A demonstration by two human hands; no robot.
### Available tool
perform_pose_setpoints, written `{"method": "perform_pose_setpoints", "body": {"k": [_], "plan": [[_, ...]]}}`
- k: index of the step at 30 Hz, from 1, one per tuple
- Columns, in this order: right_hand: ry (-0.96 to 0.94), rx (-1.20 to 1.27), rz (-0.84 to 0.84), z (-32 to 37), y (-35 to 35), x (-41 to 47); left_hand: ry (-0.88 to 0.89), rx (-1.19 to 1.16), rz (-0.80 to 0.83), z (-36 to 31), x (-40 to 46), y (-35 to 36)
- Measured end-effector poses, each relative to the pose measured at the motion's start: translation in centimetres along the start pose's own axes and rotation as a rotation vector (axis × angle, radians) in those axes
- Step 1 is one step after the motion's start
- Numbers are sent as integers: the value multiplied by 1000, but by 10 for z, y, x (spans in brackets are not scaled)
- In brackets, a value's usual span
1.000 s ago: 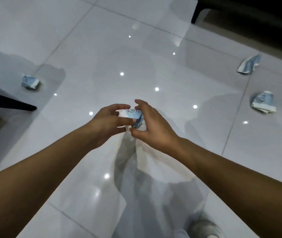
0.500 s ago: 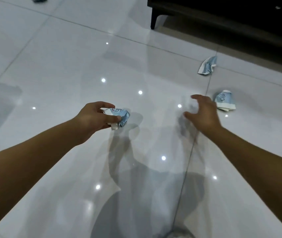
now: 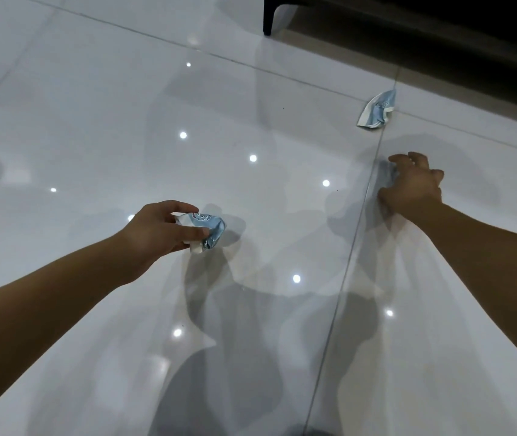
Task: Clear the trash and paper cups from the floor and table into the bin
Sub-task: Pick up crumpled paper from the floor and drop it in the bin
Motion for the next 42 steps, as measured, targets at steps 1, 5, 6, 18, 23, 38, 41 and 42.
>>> {"method": "perform_pose_setpoints", "body": {"k": [1, 5, 6, 18, 23, 38, 41, 42], "plan": [[1, -1, -7, -1, -2, 1, -8, -6, -2, 3, 1, -1], [-2, 33, -48, -7, -8, 0, -31, -16, -1, 11, 7, -3], [4, 31, -51, -7, -8, -2, -35, -19, 3, 12, 8, -2], [-8, 100, -66, 4, -2, -31, -51, -5, 42, 12, 11, 4], [-51, 165, -41, 36, 7, -52, -50, -13, 30, 5, 6, 0], [-118, 473, 202, 199, -149, -292, -164, 72, -28, -120, -228, -51], [-122, 437, 195, 203, -242, -337, -156, 73, 1, -184, -300, -42], [-111, 433, 182, 202, -274, -351, -148, 81, 25, -207, -325, -34]]}}
Point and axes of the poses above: each hand's wrist, its own x-axis towards the middle knuckle, its own y-axis out of the palm, z = x × y, the point moved 10 cm from there along x, towards the middle knuckle, and after that the axes turned 10 degrees about x, right-handed, at the moved point
